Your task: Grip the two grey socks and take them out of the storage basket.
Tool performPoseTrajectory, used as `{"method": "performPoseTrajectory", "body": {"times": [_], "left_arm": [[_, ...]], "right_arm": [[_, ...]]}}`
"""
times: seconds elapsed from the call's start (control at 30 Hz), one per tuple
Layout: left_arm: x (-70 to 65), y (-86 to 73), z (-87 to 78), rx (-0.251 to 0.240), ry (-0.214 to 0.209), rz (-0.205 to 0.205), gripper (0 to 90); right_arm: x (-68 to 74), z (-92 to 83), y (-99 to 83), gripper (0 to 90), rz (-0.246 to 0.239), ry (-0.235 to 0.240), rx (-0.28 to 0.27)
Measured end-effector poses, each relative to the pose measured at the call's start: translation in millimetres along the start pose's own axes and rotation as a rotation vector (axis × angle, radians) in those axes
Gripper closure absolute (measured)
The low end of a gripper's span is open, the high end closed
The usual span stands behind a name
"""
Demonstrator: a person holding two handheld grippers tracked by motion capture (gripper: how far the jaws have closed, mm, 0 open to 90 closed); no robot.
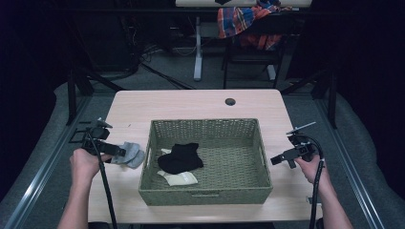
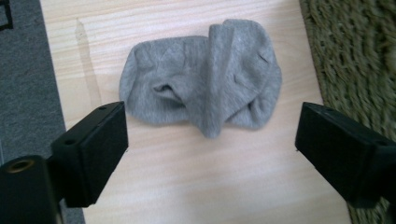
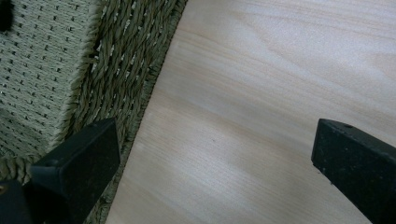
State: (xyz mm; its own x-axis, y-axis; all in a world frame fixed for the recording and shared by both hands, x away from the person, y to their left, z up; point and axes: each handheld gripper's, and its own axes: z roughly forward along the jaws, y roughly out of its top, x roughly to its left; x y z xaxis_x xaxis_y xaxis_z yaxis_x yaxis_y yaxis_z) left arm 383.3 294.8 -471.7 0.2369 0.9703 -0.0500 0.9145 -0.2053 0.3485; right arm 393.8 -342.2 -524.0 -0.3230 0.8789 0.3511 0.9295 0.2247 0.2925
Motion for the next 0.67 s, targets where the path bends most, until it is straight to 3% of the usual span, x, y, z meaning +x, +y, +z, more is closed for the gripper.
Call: {"method": "performPoseTrajectory", "body": {"times": [0.27, 0.4, 0.57, 0.63, 0.67], "left_arm": [[-2.9, -20.9, -20.9, -0.006, 0.033, 0.023, 0.5], [0.9, -33.9, -24.7, -0.017, 0.028, 0.006, 0.2], [8.8, -50.3, -17.3, -0.057, 0.021, -0.04, 0.2], [11.9, -53.6, -13.9, -0.049, 0.027, -0.046, 0.2], [12.8, -54.1, -13.8, -0.052, 0.028, -0.049, 0.2]], "right_arm": [[0.4, -0.1, 0.1, 0.9, -0.004, 0.0, 0.0], [0.3, 0.1, 0.6, 0.9, -0.013, 0.005, 0.009], [0.7, 0.8, 0.2, 0.9, -0.006, -0.001, -0.004], [-0.8, -1.1, 1.5, 0.9, -0.023, 0.001, 0.025], [0.2, 0.5, 0.6, 0.9, -0.004, 0.002, 0.002]]}}
